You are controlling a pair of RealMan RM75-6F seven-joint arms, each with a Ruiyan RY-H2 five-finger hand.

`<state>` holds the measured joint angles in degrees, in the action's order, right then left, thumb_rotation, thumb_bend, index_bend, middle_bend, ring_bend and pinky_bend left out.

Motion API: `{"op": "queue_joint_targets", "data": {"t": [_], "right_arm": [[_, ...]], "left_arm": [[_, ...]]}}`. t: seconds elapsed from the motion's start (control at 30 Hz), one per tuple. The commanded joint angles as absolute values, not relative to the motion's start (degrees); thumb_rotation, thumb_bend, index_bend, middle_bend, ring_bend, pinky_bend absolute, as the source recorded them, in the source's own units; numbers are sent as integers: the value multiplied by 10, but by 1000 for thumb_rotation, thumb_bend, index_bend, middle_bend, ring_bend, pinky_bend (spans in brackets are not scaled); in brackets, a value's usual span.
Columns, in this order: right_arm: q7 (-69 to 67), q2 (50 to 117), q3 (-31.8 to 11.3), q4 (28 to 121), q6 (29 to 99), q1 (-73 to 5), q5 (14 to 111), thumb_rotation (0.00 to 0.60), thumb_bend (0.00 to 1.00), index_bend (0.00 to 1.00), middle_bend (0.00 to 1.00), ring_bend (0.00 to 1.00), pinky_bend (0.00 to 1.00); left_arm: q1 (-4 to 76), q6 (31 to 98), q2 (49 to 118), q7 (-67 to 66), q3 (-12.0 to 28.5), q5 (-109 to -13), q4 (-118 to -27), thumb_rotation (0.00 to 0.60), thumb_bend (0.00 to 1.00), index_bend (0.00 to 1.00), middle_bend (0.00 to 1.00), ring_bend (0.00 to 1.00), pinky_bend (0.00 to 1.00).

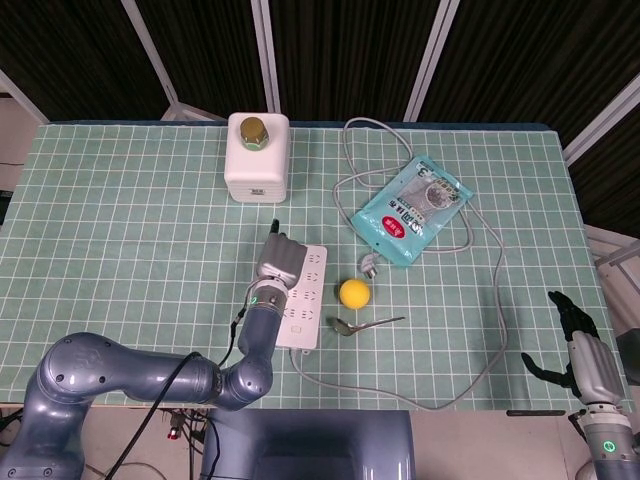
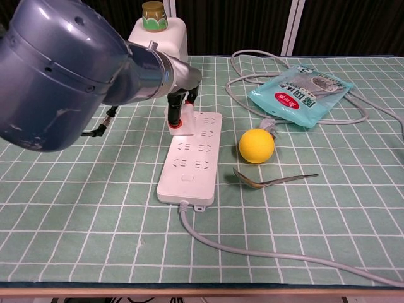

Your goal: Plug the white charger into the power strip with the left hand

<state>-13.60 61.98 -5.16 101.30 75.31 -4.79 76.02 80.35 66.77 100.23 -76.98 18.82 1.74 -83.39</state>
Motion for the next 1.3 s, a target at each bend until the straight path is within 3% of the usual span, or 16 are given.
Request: {"op": "queue_joint_targets", "data": {"t": [0.03,0.47,0.53,0.67,0.73,0.83,0.93,1.1,1.23,1.3], "right_arm": [[-137,620,-51,1013,753,-48,760,600,340,0,0,0,0],[-139,619,-51,1013,753,-48,761,600,340,0,0,0,0],[-139,619,-51,1013,753,-48,761,600,340,0,0,0,0],[-139,619,-51,1012,753,-47,762,600,339,0,0,0,0],[-139,619,-51,1012,753,-47,762,600,339,0,0,0,0],[-137,620,-51,1013,755,-47,761,600,340,0,0,0,0],[-136,620,-51,1013,755,-47,760,600,340,0,0,0,0],[-135,621,-51,1013,756,-46,761,600,340,0,0,0,0],[-135,621,-51,1012,757,-46,763,600,340,0,0,0,0],[-133,621,-50,1012,759,-45,764,600,340,0,0,0,0]], "left_arm": [[805,667,1004,-772,188,16,-831,600,670,777,791,255,30],[826,661,1021,-824,176,30,-809,600,660,776,782,254,30],[827,662,1022,-828,176,30,-807,600,620,764,767,255,30],[829,667,1021,-833,174,26,-808,600,367,596,595,244,26],[828,670,1016,-834,172,19,-810,600,241,447,424,198,18],[823,680,1005,-829,174,9,-815,600,130,246,220,104,3],[820,681,1001,-823,175,1,-818,600,63,134,109,42,0],[814,682,993,-819,177,0,-826,600,11,64,52,21,0],[804,685,981,-804,182,-4,-841,600,35,67,53,8,0],[772,684,964,-712,216,-45,-875,600,83,102,88,21,5]]}}
